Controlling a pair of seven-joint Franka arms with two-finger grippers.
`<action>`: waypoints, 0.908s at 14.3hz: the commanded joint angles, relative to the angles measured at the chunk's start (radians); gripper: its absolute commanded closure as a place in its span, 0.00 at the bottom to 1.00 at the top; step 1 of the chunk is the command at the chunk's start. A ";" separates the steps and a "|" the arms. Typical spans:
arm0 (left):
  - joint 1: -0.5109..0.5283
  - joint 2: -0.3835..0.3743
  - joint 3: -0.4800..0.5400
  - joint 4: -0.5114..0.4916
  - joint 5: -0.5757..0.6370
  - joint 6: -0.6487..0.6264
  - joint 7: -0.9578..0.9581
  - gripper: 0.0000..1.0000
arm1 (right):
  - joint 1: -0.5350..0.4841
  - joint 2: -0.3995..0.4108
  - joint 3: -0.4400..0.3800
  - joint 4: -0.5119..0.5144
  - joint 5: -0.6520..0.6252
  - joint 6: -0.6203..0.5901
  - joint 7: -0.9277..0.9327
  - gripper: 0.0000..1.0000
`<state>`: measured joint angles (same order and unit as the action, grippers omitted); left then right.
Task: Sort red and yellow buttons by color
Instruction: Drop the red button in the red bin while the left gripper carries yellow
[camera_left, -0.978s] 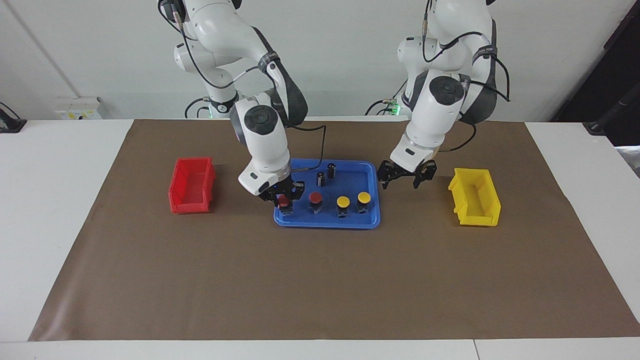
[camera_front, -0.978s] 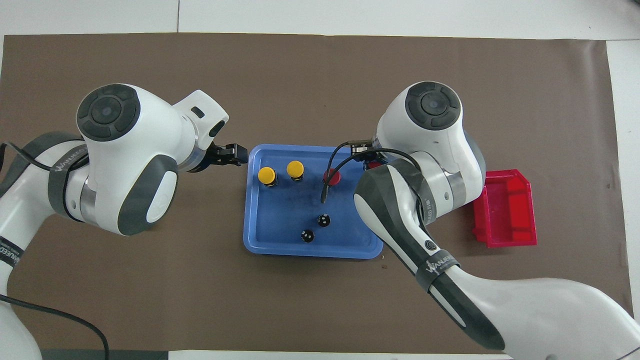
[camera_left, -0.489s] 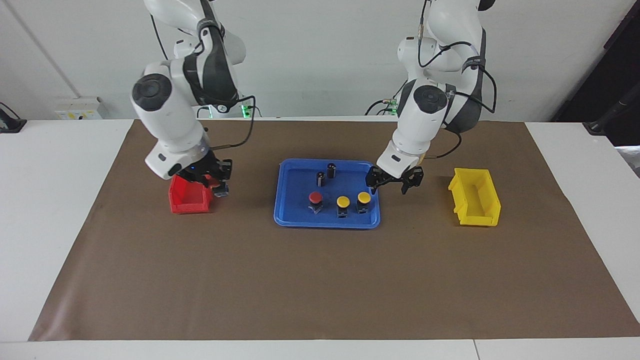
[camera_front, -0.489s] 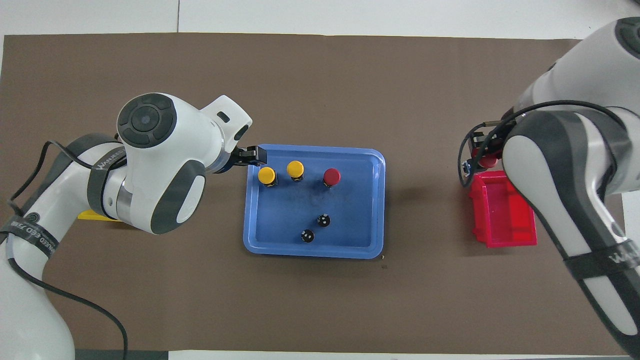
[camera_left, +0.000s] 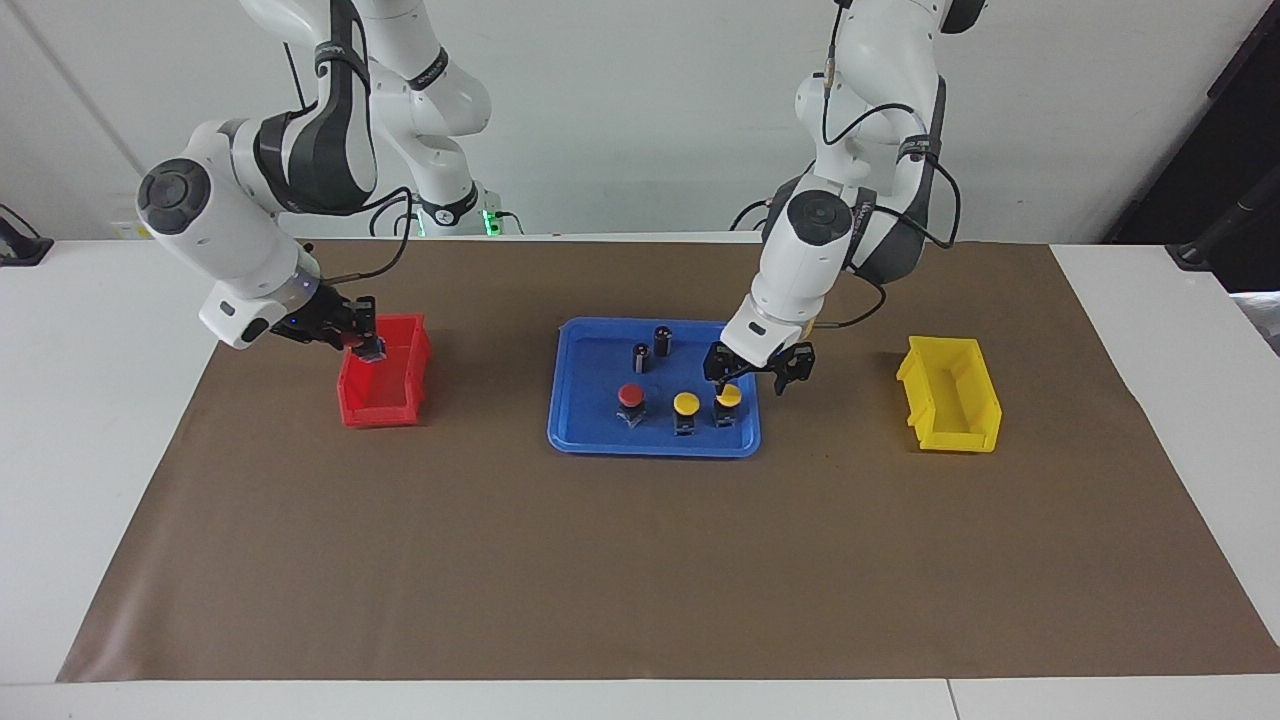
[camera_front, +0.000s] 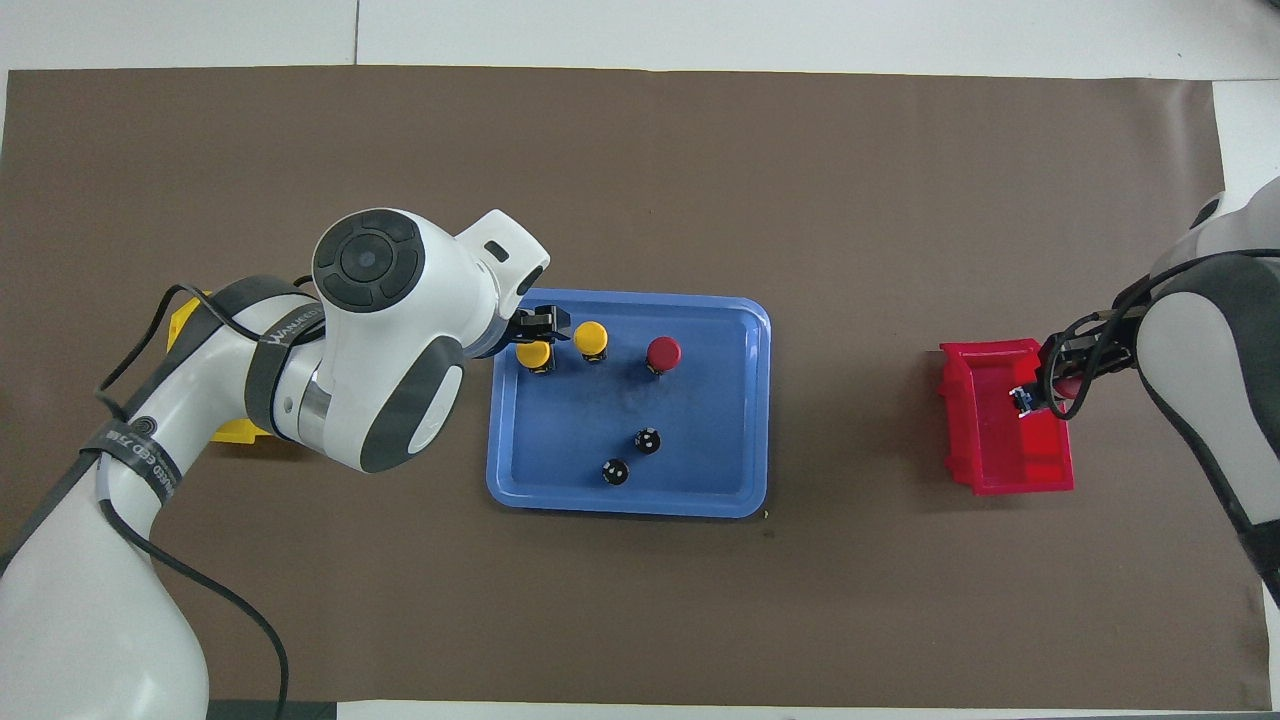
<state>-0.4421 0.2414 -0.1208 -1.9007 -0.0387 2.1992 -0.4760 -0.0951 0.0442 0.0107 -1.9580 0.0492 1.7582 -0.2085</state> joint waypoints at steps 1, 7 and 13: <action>-0.027 0.036 0.018 -0.008 -0.010 0.042 -0.023 0.03 | -0.014 -0.073 0.014 -0.134 0.000 0.096 -0.044 0.80; -0.032 0.041 0.018 -0.012 -0.009 0.021 -0.023 0.39 | -0.017 -0.141 0.014 -0.331 0.000 0.297 -0.060 0.80; -0.017 0.006 0.024 0.009 -0.009 -0.071 -0.024 0.99 | -0.017 -0.167 0.014 -0.429 0.000 0.385 -0.060 0.80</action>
<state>-0.4541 0.2894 -0.1154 -1.8982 -0.0387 2.1916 -0.4908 -0.0954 -0.0886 0.0132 -2.3421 0.0491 2.1184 -0.2425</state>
